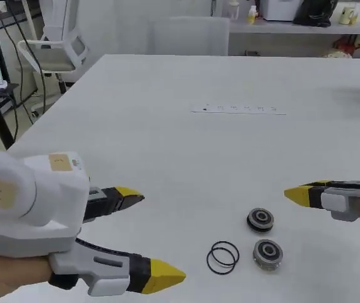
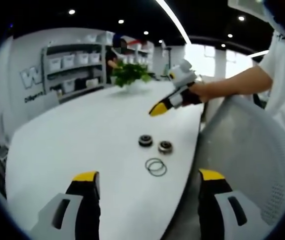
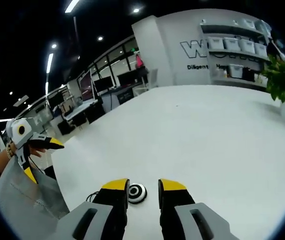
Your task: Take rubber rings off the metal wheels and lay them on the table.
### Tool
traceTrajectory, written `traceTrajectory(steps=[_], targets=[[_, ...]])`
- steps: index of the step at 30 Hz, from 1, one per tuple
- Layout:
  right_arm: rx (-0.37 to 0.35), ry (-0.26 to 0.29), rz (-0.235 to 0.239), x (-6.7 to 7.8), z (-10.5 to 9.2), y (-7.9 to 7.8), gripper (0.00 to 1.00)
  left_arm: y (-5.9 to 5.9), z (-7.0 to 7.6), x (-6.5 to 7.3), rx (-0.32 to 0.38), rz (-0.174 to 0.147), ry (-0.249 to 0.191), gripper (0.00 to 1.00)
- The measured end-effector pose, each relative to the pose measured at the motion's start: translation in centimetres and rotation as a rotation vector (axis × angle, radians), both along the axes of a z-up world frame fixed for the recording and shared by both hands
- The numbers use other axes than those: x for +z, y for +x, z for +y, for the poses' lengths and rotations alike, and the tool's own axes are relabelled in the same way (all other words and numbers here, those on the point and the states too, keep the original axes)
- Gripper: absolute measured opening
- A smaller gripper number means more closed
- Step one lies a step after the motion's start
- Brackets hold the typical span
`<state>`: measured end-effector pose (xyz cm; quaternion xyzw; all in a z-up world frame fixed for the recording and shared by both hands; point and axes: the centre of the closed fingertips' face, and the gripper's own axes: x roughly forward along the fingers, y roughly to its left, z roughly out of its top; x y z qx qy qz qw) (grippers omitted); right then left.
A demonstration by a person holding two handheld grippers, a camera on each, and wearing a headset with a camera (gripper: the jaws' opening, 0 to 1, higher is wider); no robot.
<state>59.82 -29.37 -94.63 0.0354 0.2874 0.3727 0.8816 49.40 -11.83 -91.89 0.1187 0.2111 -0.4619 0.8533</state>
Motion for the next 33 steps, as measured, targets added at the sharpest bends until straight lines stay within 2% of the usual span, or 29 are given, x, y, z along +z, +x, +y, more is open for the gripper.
traceTrajectory(steps=[3,8,10,11,13,15,19,24,27,28,30,31,33], targets=[[-0.004,0.017,-0.005,0.3,-0.1,0.3,0.21,1.0,-1.0,2.2,-0.035,-0.056,-0.011,0.82],[0.004,0.055,-0.03,1.6,0.2,0.5,0.22,2.9,-2.5,5.0,-0.071,-0.109,-0.026,0.82],[-0.008,0.104,-0.053,3.1,0.1,1.1,0.23,3.5,-3.2,5.8,-0.102,-0.132,-0.007,0.82],[-0.021,0.134,-0.088,4.4,-0.1,1.7,0.24,3.6,-3.4,6.1,-0.117,-0.139,0.0,0.82],[-0.043,0.16,-0.133,6.1,-0.7,2.5,0.24,4.1,-4.1,6.8,-0.15,-0.165,0.012,0.82],[-0.042,0.184,-0.152,7.3,-1.1,2.9,0.24,4.8,-4.6,7.3,-0.171,-0.184,0.022,0.81],[-0.027,0.226,-0.166,8.2,-1.2,3.2,0.23,6.0,-5.7,8.3,-0.192,-0.205,0.0,0.82],[0.051,0.175,-0.187,7.9,-0.5,3.2,0.25,7.8,-7.2,8.9,-0.218,-0.229,-0.024,0.81],[0.122,0.202,-0.176,8.0,0.4,2.9,0.26,8.9,-8.0,8.8,-0.225,-0.236,-0.024,0.8],[0.132,0.193,-0.183,7.9,0.4,3.1,0.27,9.2,-8.3,8.7,-0.232,-0.237,-0.028,0.8],[0.141,0.185,-0.189,7.8,0.3,3.3,0.27,9.5,-9.2,8.5,-0.25,-0.225,-0.062,0.8],[0.136,0.203,-0.188,7.9,0.2,3.7,0.26,9.6,-9.4,8.4,-0.256,-0.223,-0.067,0.8],[0.068,0.292,-0.193,8.8,-0.1,5.0,0.24,10.3,-10.1,8.2,-0.26,-0.228,-0.08,0.78]])
